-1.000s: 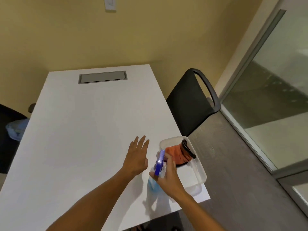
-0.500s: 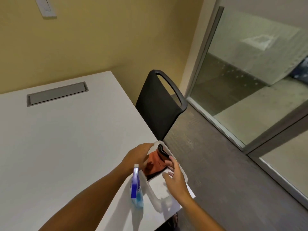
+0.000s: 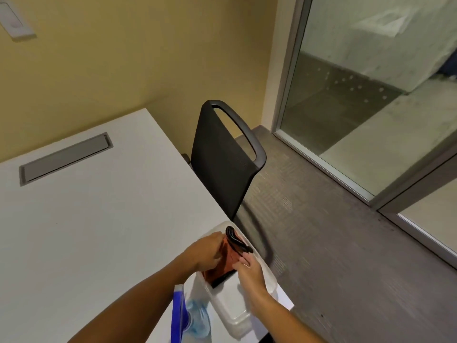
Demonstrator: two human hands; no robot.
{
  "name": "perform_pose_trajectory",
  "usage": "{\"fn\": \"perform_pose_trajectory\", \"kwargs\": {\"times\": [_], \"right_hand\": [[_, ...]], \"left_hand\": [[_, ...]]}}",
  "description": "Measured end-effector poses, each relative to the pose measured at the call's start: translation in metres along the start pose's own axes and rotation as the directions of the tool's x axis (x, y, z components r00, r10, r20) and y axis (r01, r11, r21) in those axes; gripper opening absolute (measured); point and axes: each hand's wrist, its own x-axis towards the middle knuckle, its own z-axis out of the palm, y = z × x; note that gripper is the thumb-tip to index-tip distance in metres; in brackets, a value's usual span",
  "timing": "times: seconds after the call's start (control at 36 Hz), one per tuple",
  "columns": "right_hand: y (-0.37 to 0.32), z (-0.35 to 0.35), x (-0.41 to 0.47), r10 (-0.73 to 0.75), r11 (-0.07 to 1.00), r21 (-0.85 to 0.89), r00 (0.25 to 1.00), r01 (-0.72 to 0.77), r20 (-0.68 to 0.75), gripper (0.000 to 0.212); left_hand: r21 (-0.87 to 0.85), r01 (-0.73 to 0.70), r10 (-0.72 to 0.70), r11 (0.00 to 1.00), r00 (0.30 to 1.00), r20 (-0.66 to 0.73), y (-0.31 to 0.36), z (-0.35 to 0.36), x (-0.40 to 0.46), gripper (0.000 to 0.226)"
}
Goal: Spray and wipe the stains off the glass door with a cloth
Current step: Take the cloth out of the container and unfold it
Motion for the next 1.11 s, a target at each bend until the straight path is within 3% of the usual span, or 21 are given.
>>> {"fn": "perform_pose_trajectory", "kwargs": {"times": [0.33,0.47,0.53,0.67,0.78,0.86,1.11], "right_hand": [[0.001,0.018,0.023,0.124,0.992,0.039,0.99,-0.122,-0.069,0.054],[-0.01,0.027,0.03,0.272,0.924,0.324,0.945,-0.203,-0.182,0.062],[-0.013,0.029,0.032,0.306,0.883,0.417,0.939,-0.217,-0.159,0.062],[-0.004,0.026,0.042,0.323,0.89,0.384,0.935,-0.246,-0.15,0.053],[0.002,0.02,0.049,0.359,0.848,0.413,0.933,-0.33,0.008,0.04],[0.005,0.016,0.05,0.362,0.856,0.391,0.932,-0.338,0.013,0.035],[0.012,0.03,0.052,0.276,0.891,0.362,0.96,-0.275,0.05,0.026]], "left_hand": [[-0.019,0.035,-0.035,0.999,0.999,0.009,-0.009,0.012,0.019,0.044],[0.064,0.023,-0.027,0.998,0.998,0.058,-0.014,0.023,0.026,0.048],[0.07,0.019,-0.024,0.997,0.997,0.069,-0.018,0.027,0.027,0.055],[0.076,-0.008,0.003,0.997,0.998,0.058,-0.022,0.03,0.032,0.064],[0.117,-0.007,-0.002,0.993,0.997,0.073,-0.02,0.033,0.034,0.075],[0.15,-0.005,-0.01,0.989,0.995,0.096,-0.019,0.033,0.033,0.08],[0.177,-0.046,0.016,0.983,0.985,0.169,-0.014,0.026,0.027,0.061]]}}
